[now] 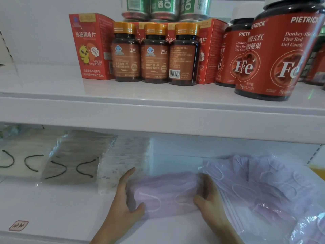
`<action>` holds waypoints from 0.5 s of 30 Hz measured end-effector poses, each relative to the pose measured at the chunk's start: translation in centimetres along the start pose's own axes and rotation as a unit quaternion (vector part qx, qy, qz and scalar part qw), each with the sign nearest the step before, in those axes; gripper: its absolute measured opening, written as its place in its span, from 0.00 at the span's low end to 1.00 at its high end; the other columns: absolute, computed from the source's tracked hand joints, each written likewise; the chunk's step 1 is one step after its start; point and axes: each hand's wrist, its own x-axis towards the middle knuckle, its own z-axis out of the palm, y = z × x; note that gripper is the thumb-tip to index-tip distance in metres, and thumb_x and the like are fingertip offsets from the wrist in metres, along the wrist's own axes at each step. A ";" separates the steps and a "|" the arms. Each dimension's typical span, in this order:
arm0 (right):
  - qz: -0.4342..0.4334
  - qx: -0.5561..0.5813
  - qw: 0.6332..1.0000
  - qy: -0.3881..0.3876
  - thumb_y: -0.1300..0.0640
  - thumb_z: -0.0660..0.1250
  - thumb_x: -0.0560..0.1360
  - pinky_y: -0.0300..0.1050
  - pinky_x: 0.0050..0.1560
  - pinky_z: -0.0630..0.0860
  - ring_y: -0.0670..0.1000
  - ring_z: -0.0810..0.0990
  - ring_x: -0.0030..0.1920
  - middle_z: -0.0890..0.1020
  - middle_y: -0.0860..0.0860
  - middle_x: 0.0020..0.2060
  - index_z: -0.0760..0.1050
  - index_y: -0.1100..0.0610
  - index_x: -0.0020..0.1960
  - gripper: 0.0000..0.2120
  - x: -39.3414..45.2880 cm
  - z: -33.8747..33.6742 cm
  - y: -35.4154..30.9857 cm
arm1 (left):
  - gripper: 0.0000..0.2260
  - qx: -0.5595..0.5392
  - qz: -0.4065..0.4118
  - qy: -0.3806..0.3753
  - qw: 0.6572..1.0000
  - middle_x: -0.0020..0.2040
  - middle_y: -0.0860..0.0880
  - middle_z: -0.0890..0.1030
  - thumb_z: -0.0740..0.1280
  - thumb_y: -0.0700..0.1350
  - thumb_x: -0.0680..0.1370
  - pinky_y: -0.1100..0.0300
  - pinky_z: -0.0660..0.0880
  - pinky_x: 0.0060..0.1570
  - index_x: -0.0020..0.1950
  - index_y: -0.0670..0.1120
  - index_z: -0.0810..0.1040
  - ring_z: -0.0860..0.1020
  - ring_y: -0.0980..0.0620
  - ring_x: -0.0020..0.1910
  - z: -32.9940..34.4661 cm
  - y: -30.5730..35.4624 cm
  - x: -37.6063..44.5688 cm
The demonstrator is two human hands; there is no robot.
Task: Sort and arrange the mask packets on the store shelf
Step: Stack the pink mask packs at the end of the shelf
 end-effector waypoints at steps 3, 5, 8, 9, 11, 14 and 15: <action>0.012 -0.005 1.000 -0.008 0.61 0.67 0.56 0.40 0.44 0.74 0.45 0.76 0.40 0.79 0.43 0.41 0.75 0.45 0.52 0.26 -0.3 0.2 0.5 | 0.37 0.009 0.007 0.002 1.000 0.58 0.61 0.79 0.71 0.39 0.65 0.72 0.73 0.49 0.67 0.69 0.68 0.79 0.60 0.50 0.6 0.7 -0.2; 0.013 0.027 0.999 -0.012 0.63 0.66 0.56 0.41 0.42 0.74 0.45 0.76 0.39 0.79 0.42 0.39 0.75 0.50 0.51 0.23 -0.5 0.0 0.7 | 0.30 0.022 0.010 0.013 1.000 0.57 0.60 0.79 0.70 0.39 0.64 0.72 0.71 0.54 0.60 0.67 0.71 0.78 0.58 0.56 0.7 0.9 -0.4; 0.012 0.063 0.998 -0.019 0.64 0.67 0.57 0.39 0.40 0.73 0.46 0.75 0.39 0.77 0.45 0.37 0.74 0.56 0.49 0.20 -0.5 -0.4 1.1 | 0.28 0.030 0.009 0.010 0.999 0.57 0.60 0.78 0.68 0.41 0.64 0.72 0.69 0.57 0.58 0.67 0.71 0.77 0.57 0.58 0.6 1.0 -0.6; 0.010 0.053 0.998 -0.034 0.62 0.69 0.57 0.42 0.40 0.74 0.48 0.76 0.38 0.78 0.46 0.38 0.75 0.55 0.50 0.22 -0.5 -0.5 1.2 | 0.30 0.034 0.009 0.008 0.999 0.57 0.62 0.77 0.67 0.40 0.64 0.74 0.68 0.57 0.59 0.68 0.71 0.76 0.59 0.59 0.6 1.1 -0.6; 0.013 0.009 0.997 -0.072 0.56 0.72 0.57 0.48 0.43 0.77 0.51 0.79 0.40 0.81 0.46 0.43 0.76 0.48 0.56 0.26 -0.4 -0.8 1.5 | 0.33 0.035 0.009 0.012 0.999 0.57 0.64 0.76 0.66 0.35 0.64 0.77 0.68 0.55 0.58 0.69 0.70 0.75 0.62 0.60 0.8 1.5 -0.5; 0.001 -0.024 0.994 -0.111 0.50 0.77 0.63 0.40 0.44 0.76 0.40 0.80 0.40 0.83 0.38 0.41 0.79 0.51 0.57 0.24 -0.1 -1.7 1.7 | 0.38 0.032 0.020 0.046 0.998 0.52 0.65 0.77 0.68 0.27 0.67 0.75 0.70 0.48 0.59 0.69 0.71 0.77 0.63 0.50 1.2 1.8 0.2; -0.001 -0.034 0.993 -0.114 0.48 0.78 0.65 0.41 0.46 0.76 0.40 0.81 0.43 0.84 0.38 0.42 0.80 0.53 0.56 0.21 0.3 -2.1 1.6 | 0.39 0.031 0.020 0.057 0.998 0.51 0.65 0.77 0.68 0.25 0.69 0.75 0.70 0.47 0.61 0.69 0.71 0.77 0.62 0.47 1.3 1.8 0.5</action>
